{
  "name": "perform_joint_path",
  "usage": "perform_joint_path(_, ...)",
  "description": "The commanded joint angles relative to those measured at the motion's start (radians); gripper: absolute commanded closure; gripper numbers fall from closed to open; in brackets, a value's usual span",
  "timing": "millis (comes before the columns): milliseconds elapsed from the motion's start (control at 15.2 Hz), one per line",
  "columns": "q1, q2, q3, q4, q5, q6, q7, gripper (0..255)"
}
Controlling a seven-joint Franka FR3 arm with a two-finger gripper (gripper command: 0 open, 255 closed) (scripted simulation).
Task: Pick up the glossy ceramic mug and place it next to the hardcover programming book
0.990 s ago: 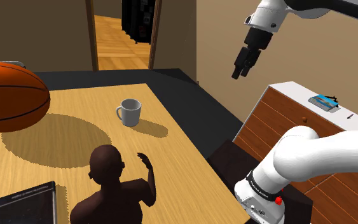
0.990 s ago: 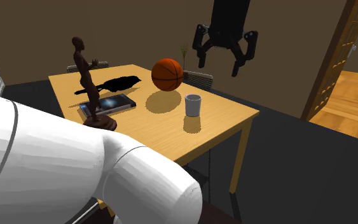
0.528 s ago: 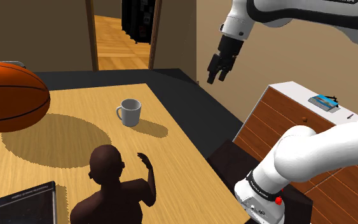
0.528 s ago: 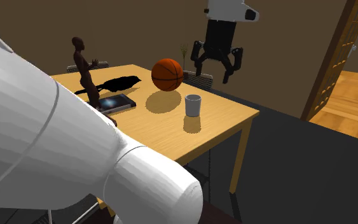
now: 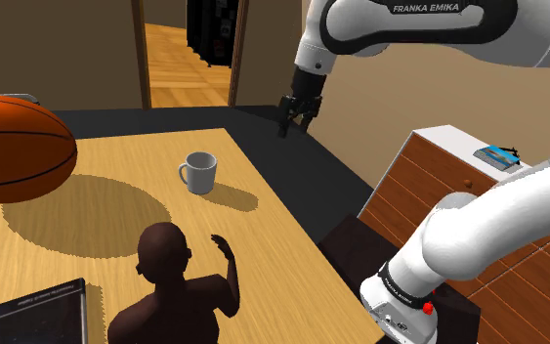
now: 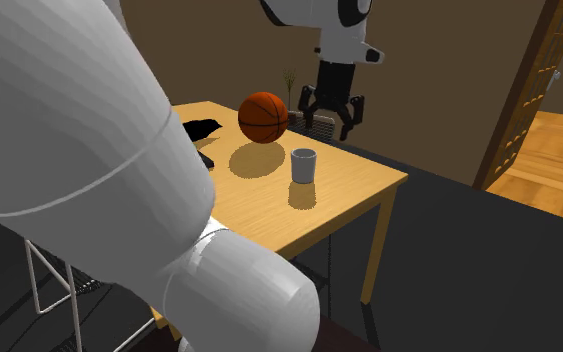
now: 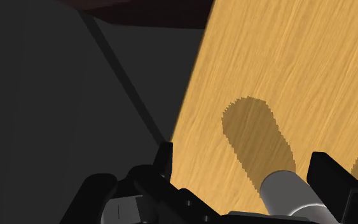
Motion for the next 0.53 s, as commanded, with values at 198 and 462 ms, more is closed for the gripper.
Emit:
perform_joint_path(198,0.017,0.176,0.048,0.076,-0.006,0.099,0.066,0)
perform_joint_path(462,0.031,0.325,0.074,0.168,-0.027,0.151,0.118,0)
